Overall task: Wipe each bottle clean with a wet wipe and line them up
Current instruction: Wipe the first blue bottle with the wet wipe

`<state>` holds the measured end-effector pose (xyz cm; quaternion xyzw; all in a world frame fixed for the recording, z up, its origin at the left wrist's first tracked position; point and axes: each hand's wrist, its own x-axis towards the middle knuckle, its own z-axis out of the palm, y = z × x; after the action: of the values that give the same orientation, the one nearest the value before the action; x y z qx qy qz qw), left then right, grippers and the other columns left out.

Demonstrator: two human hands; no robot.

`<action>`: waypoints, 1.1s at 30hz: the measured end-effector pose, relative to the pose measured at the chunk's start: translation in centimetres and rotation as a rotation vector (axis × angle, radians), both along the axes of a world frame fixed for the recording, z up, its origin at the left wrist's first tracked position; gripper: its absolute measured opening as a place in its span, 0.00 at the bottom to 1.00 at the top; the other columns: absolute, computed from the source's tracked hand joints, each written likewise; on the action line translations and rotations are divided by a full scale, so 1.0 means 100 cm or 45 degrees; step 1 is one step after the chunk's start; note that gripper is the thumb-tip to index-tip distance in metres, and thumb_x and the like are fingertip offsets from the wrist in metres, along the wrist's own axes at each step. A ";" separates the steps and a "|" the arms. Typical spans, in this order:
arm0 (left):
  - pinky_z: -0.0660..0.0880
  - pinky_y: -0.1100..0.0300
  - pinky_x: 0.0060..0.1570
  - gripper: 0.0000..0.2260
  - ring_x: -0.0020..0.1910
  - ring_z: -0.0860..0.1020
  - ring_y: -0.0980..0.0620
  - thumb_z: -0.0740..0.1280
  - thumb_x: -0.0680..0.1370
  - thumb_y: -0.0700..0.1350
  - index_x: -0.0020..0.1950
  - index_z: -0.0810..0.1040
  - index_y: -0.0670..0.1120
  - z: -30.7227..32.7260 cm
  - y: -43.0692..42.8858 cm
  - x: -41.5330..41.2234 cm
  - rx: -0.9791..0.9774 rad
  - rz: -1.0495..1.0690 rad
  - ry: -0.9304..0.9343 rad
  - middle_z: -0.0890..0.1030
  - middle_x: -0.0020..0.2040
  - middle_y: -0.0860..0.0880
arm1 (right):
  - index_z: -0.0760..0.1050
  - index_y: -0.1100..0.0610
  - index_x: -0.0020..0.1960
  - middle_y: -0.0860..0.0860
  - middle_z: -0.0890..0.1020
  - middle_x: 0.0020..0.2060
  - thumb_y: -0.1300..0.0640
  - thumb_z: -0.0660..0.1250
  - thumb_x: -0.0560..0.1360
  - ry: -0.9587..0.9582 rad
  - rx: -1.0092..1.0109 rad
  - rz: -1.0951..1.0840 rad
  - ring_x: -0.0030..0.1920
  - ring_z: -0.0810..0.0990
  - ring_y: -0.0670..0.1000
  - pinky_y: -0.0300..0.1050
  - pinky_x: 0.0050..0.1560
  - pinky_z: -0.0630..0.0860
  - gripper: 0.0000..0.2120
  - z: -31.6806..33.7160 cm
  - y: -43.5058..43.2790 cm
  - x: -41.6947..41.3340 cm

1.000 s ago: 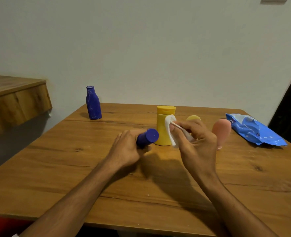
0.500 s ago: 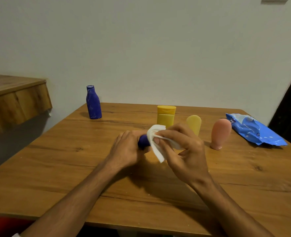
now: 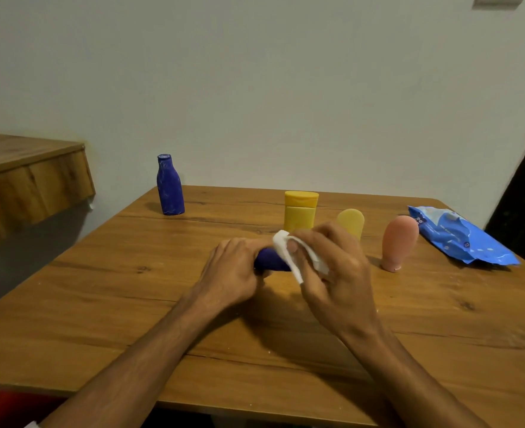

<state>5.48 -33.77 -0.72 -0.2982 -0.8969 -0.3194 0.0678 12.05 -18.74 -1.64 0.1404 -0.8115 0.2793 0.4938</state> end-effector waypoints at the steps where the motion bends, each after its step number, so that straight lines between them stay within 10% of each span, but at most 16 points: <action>1: 0.75 0.52 0.60 0.14 0.49 0.78 0.57 0.70 0.76 0.40 0.58 0.77 0.55 0.001 0.000 -0.001 0.013 -0.009 -0.017 0.81 0.49 0.54 | 0.80 0.56 0.54 0.49 0.78 0.46 0.53 0.65 0.77 0.007 -0.091 0.019 0.45 0.76 0.49 0.52 0.40 0.77 0.11 0.002 0.002 0.000; 7: 0.77 0.48 0.57 0.18 0.47 0.79 0.55 0.73 0.74 0.40 0.46 0.72 0.64 0.002 0.000 -0.003 0.098 -0.038 -0.036 0.80 0.43 0.57 | 0.80 0.56 0.53 0.49 0.81 0.45 0.61 0.69 0.77 0.059 -0.435 0.094 0.47 0.80 0.48 0.40 0.43 0.77 0.06 0.012 0.007 0.003; 33: 0.79 0.50 0.57 0.12 0.52 0.80 0.58 0.72 0.76 0.43 0.58 0.80 0.51 -0.008 0.000 -0.007 0.209 -0.064 -0.182 0.83 0.52 0.53 | 0.83 0.58 0.47 0.48 0.79 0.44 0.51 0.70 0.73 -0.021 -0.127 0.206 0.46 0.78 0.48 0.49 0.42 0.78 0.11 0.000 -0.001 0.000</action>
<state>4.79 -33.77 -1.47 -0.2904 -0.8626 -0.4137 0.0200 12.09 -18.82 -1.59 0.1784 -0.7867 0.3596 0.4691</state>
